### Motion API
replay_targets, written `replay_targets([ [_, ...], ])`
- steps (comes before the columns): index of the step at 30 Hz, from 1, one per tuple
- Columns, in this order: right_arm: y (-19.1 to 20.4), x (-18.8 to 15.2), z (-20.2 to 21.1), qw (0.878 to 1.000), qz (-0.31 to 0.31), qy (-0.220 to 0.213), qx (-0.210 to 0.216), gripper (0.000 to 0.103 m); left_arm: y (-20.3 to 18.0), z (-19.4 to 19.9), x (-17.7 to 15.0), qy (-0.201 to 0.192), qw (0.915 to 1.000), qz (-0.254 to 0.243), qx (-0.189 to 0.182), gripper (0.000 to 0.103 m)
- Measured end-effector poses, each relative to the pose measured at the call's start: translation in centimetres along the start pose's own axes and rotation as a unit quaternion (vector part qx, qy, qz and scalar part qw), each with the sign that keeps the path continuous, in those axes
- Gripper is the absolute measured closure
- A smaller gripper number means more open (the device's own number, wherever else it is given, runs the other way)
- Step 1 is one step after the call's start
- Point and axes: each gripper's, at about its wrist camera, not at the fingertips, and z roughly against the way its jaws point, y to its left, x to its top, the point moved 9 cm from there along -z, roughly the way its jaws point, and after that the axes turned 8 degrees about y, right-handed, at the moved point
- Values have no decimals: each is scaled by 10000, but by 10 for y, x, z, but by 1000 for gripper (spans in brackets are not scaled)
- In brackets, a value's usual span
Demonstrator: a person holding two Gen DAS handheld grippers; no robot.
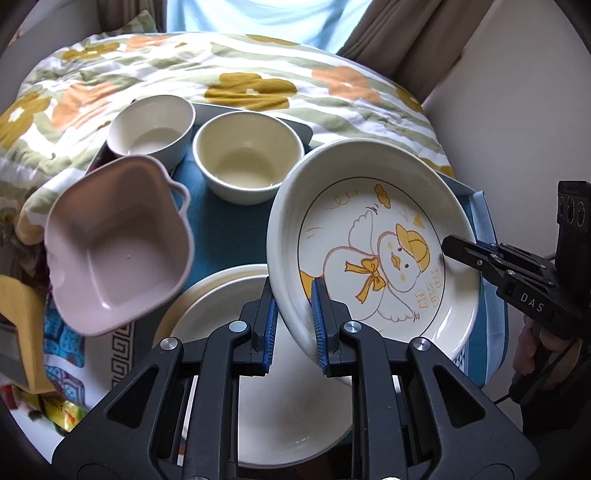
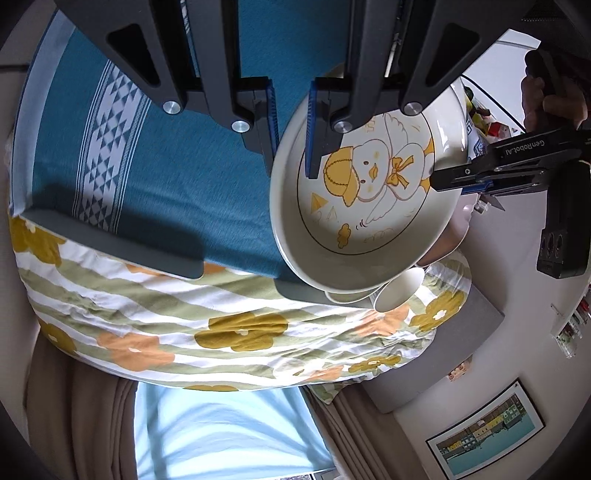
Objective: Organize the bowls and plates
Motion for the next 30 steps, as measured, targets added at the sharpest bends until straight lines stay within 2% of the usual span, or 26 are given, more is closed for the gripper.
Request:
replay_targets([
  [9, 60, -60, -20, 9978, -625, -53, -222, 91, 57, 10, -58, 234, 9981, -557, -116, 88],
  [15, 78, -84, -30, 9957, -791, -73, -471, 91, 74, -2, -80, 367, 9961, -794, -142, 88],
  [22, 75, -102, -38, 9924, -1038, -85, -653, 91, 70, -19, -86, 498, 9933, -1030, -139, 88],
  [30, 65, -105, -41, 9899, -1189, -103, -770, 91, 61, -33, -78, 577, 9911, -1192, -95, 87],
])
